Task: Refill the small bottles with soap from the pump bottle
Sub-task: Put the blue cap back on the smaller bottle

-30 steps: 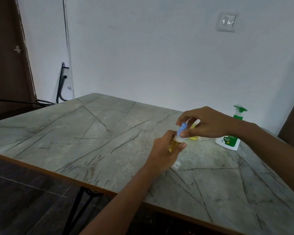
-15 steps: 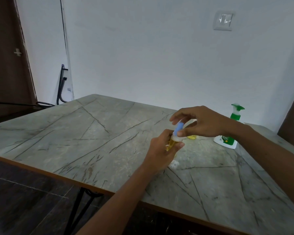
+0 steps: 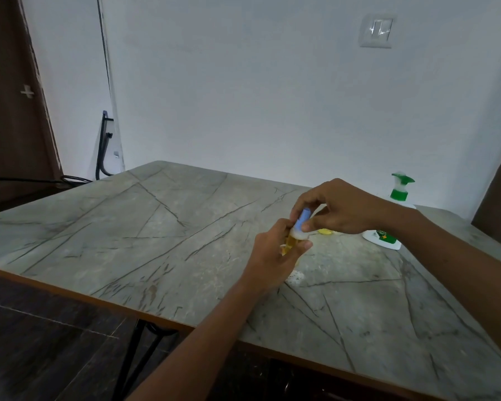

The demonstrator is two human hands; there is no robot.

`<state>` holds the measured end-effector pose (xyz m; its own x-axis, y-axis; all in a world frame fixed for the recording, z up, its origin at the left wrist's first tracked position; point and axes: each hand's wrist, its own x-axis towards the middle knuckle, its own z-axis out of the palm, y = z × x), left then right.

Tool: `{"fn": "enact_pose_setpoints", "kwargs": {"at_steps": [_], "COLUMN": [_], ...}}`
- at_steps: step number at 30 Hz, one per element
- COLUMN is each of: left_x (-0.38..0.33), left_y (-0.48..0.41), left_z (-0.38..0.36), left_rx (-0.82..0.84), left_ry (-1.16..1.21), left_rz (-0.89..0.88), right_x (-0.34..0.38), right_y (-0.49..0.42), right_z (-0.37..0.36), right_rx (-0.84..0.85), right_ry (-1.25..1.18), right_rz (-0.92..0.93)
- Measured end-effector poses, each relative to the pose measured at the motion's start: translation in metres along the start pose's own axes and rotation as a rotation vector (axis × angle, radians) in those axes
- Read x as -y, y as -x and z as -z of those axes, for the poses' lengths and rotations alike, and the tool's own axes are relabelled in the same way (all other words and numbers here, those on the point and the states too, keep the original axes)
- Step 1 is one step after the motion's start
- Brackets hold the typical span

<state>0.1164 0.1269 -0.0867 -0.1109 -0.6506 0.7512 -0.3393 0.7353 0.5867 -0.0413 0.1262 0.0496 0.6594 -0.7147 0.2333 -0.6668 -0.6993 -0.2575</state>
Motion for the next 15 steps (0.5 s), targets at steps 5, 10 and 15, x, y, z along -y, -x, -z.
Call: {"fn": "enact_pose_setpoints", "kwargs": {"at_steps": [5, 10, 15], "left_x": [-0.0004, -0.0015, -0.0047], "left_y": [0.0003, -0.0001, -0.0005], "left_z": [-0.0003, 0.0007, 0.0014], "left_rx": [0.029, 0.037, 0.048], "left_ry": [-0.005, 0.000, 0.003], "left_rz": [0.021, 0.027, 0.062], "right_x": [-0.0042, -0.0057, -0.0056], "right_y": [-0.0074, -0.0076, -0.0083], "right_z": [-0.0078, -0.0054, -0.0114], "right_rx": [-0.029, -0.040, -0.077], "right_ry": [0.091, 0.104, 0.124], "right_rz": [-0.011, 0.020, 0.005]}}
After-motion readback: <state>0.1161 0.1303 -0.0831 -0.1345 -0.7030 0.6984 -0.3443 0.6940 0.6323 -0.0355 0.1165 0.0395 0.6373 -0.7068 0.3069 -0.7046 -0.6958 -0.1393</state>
